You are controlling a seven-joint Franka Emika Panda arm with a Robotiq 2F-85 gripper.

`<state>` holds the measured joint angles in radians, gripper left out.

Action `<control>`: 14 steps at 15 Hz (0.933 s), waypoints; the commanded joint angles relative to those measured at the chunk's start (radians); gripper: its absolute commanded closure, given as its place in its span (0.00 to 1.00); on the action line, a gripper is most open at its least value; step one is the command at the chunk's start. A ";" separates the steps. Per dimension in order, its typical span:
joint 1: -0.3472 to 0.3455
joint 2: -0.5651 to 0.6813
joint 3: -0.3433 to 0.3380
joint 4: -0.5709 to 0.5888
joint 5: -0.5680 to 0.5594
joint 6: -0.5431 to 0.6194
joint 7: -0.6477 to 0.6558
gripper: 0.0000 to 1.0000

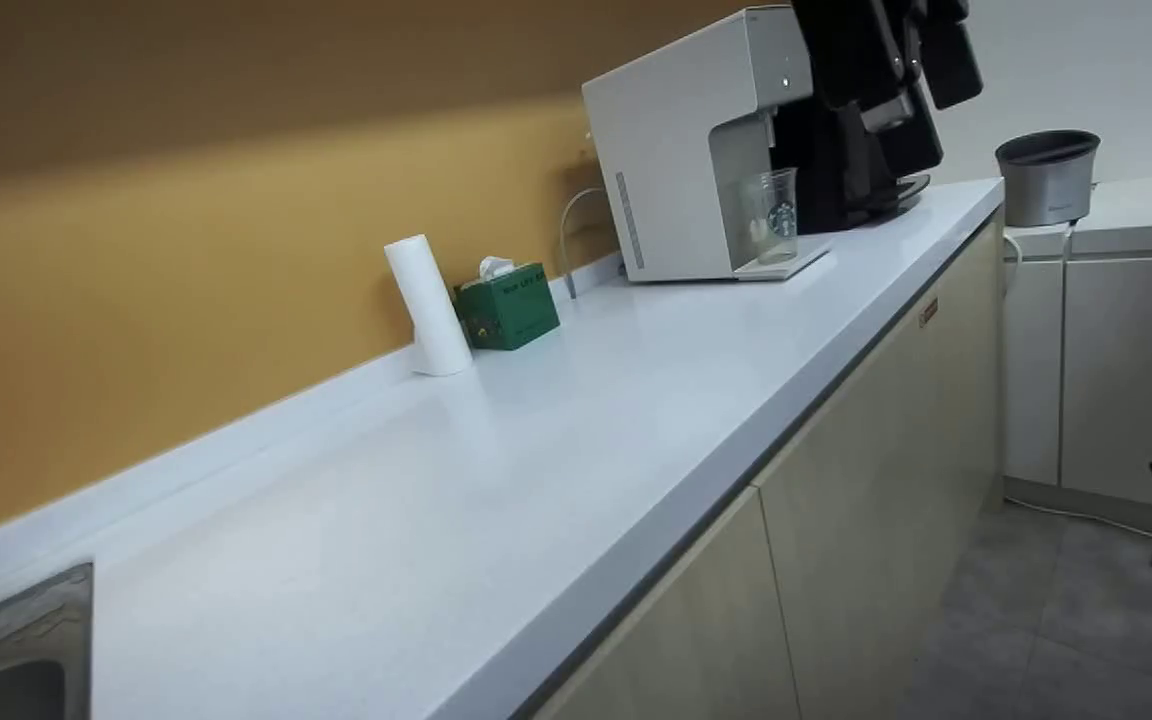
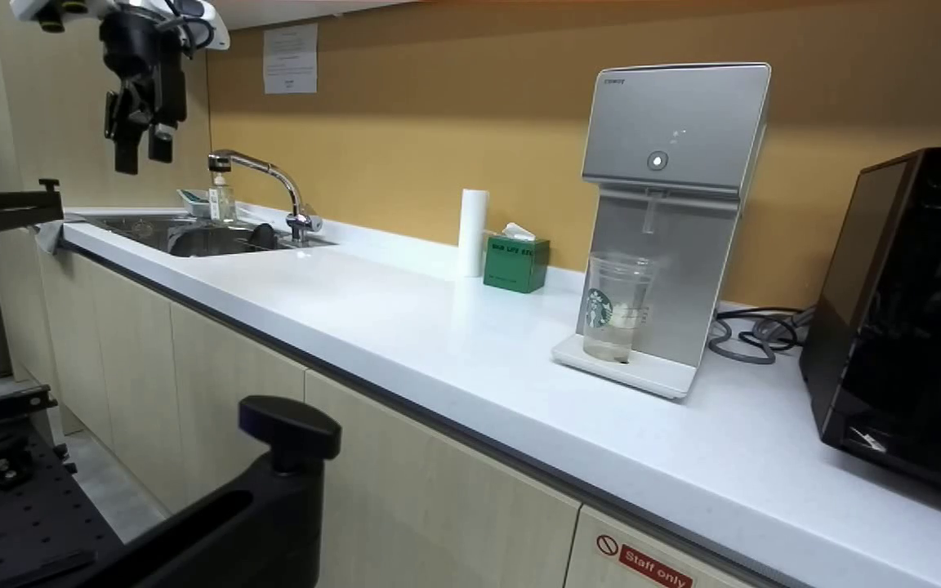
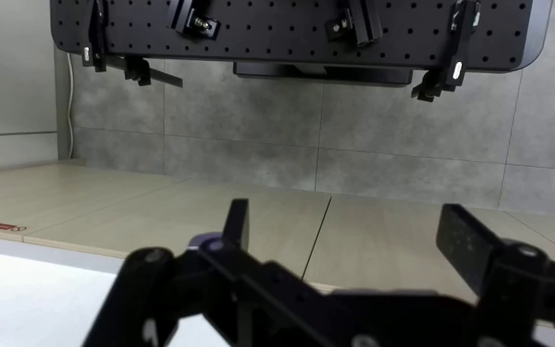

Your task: Remove the plastic cup from the dispenser and put it on the counter

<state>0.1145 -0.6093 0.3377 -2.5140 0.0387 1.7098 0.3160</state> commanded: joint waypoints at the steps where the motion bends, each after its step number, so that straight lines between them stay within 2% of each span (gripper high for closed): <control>1: -0.024 -0.036 -0.041 -0.030 -0.037 0.070 0.064 0.00; 5: -0.117 -0.061 -0.103 -0.079 -0.188 0.218 0.065 0.00; 8: -0.174 -0.066 -0.198 -0.111 -0.280 0.344 -0.013 0.00; 13: -0.178 -0.092 -0.475 -0.138 -0.242 0.567 -0.435 0.00; 14: -0.185 -0.095 -0.510 -0.125 -0.199 0.572 -0.454 0.00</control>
<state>-0.0771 -0.6629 -0.0619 -2.6348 -0.2260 2.2312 -0.0081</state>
